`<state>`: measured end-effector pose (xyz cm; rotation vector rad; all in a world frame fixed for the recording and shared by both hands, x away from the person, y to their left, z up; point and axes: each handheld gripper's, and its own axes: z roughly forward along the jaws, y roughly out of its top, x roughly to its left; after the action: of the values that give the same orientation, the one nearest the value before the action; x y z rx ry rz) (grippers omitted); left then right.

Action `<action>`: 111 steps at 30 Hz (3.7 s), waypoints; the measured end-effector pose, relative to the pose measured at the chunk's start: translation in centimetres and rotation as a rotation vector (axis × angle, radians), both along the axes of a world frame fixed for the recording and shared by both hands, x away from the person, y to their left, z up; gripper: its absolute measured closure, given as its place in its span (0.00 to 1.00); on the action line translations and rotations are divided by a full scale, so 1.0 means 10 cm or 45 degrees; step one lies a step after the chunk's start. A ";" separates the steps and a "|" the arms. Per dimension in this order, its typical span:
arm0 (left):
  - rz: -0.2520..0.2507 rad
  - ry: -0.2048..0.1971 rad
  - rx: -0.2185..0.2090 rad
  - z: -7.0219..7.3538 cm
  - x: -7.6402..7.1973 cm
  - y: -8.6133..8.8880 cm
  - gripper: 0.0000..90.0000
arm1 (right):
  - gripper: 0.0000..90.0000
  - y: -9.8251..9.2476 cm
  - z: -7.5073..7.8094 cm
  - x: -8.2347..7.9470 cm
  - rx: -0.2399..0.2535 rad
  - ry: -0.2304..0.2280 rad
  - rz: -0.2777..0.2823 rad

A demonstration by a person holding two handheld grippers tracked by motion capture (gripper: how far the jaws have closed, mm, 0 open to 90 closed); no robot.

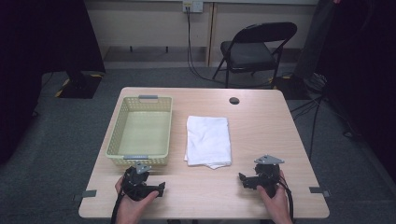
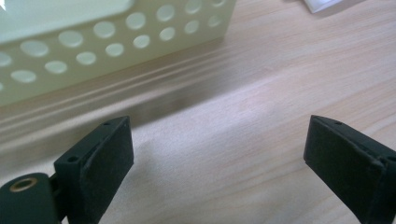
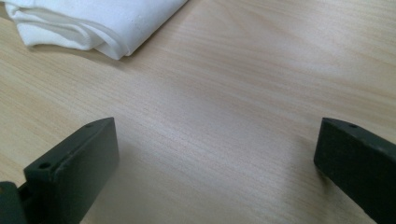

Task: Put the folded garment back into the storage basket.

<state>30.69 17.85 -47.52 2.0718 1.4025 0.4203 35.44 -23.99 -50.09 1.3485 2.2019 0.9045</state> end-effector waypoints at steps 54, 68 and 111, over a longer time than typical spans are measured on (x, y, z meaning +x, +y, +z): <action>-0.237 -0.089 -0.072 0.46 0.12 -0.58 0.09 | 0.00 0.00 0.00 0.00 -0.001 0.000 -0.001; -0.244 -0.094 -0.072 0.43 0.25 -0.74 0.09 | 0.00 0.00 0.00 0.00 0.000 0.000 -0.004; -0.323 -0.139 0.044 0.55 0.70 -1.53 0.10 | 0.00 0.01 0.00 -0.01 -0.002 -0.001 -0.022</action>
<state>37.71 2.60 -42.02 2.1847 1.0596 0.4466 35.29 -23.85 -50.09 1.3648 2.1865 0.8969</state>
